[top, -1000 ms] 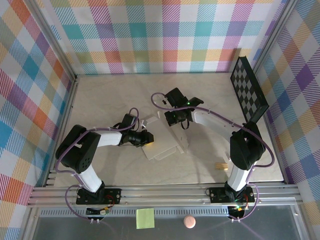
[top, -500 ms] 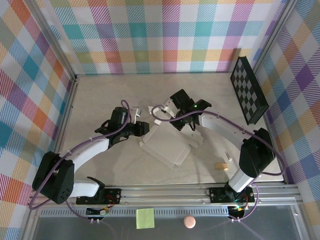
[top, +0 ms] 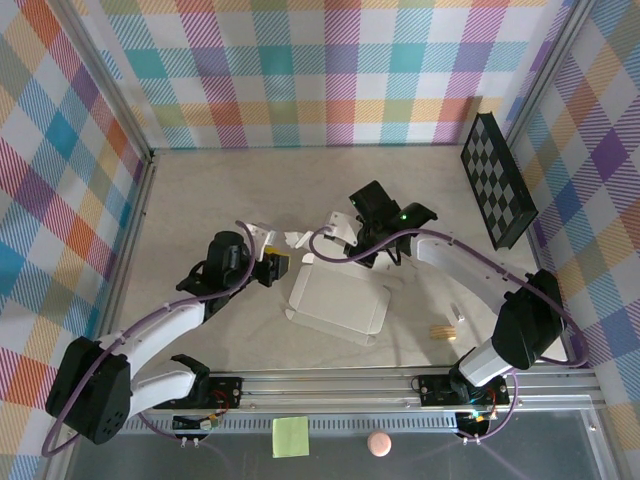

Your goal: Fold the paper box

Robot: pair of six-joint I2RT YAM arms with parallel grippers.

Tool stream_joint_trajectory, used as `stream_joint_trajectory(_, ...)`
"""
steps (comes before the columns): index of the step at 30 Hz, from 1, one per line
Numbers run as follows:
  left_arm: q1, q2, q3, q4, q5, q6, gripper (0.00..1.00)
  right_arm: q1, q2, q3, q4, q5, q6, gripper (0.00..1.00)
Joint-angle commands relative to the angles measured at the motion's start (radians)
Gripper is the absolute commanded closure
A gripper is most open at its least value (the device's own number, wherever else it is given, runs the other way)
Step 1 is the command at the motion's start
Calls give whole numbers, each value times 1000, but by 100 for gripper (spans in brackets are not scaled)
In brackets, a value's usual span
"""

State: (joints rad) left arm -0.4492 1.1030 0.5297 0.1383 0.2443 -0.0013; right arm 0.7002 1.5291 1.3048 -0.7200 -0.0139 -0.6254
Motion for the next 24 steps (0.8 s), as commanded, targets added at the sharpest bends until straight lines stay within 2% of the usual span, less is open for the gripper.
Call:
stream_joint_trajectory(1, 3, -44, -29, 69, -73, 71, 57, -3, -43, 0, -29, -82, -33, 99)
stream_joint_trajectory(9, 3, -67, -33, 91, -3, 167, 45, -2, -83, -26, -46, -160, -72, 99)
stream_joint_trajectory(13, 3, -61, -36, 119, 39, 179, 43, -2, -108, -48, -38, -228, -98, 99)
stream_joint_trajectory(18, 3, -59, -40, 146, 75, 179, 42, -2, -113, -50, -37, -245, -94, 99)
stream_joint_trajectory(21, 3, -57, -39, 148, 95, 181, 49, -2, -110, -49, -33, -237, -84, 99)
stream_joint_trajectory(24, 2, -53, -39, 150, 122, 179, 62, -2, -103, -43, -29, -225, -64, 100)
